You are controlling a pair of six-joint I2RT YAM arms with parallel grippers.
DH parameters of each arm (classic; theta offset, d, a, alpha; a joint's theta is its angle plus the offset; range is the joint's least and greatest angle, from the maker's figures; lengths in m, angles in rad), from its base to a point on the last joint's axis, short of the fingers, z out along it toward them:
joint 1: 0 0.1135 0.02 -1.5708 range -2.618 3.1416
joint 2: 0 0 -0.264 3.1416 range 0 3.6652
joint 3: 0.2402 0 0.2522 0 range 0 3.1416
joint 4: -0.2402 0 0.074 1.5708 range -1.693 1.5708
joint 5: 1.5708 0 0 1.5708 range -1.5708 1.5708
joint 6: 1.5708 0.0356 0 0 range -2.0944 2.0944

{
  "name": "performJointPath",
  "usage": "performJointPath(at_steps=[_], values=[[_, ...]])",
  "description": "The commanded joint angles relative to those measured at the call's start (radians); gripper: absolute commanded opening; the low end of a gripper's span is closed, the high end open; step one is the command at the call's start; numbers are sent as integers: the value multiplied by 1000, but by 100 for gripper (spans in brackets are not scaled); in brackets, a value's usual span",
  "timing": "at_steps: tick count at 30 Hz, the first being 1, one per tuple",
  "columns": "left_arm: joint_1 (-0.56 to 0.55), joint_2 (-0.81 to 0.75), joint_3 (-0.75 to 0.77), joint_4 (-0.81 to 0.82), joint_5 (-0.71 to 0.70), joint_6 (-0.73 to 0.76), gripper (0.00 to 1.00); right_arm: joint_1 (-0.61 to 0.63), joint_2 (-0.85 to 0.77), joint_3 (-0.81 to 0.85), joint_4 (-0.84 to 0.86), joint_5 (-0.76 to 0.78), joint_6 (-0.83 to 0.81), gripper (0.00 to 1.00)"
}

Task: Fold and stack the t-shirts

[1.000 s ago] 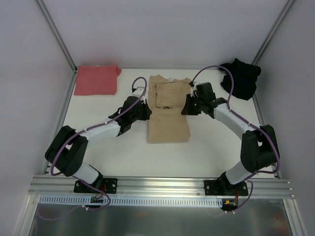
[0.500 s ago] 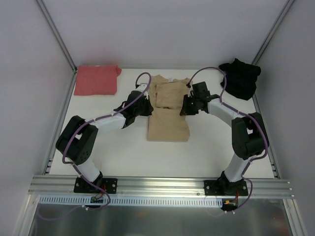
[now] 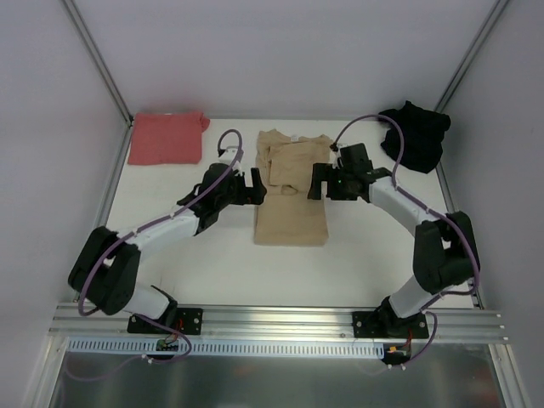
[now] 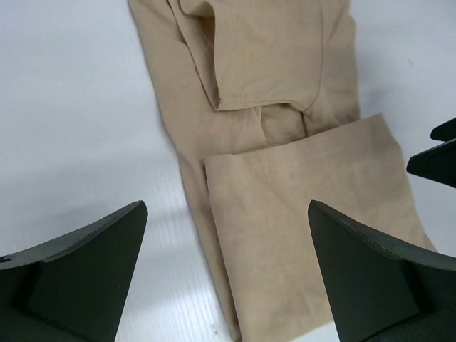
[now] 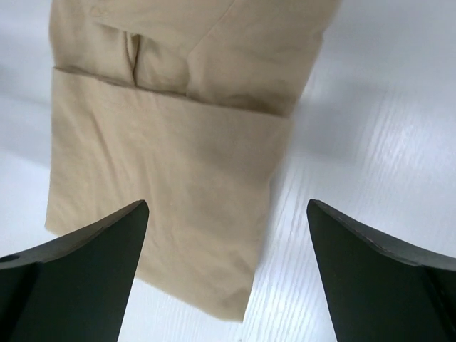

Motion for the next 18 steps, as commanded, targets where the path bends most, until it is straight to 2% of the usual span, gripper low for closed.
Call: performJointPath(at_steps=[1,4,9,13,18], values=[[12,-163,-87,-19,4,-29,99,-6,-186,-69,-49,35,-20,100],[11,-269,-210,15,115,-84,99,-3,-280,-170,-58,29,-2,99],[11,-290,-348,100,269,-173,99,7,-457,-343,-12,12,68,99],[11,-204,-398,188,419,-225,99,27,-488,-484,83,-50,140,99],[11,-162,-477,278,430,-259,99,47,-448,-560,176,-86,188,99]])
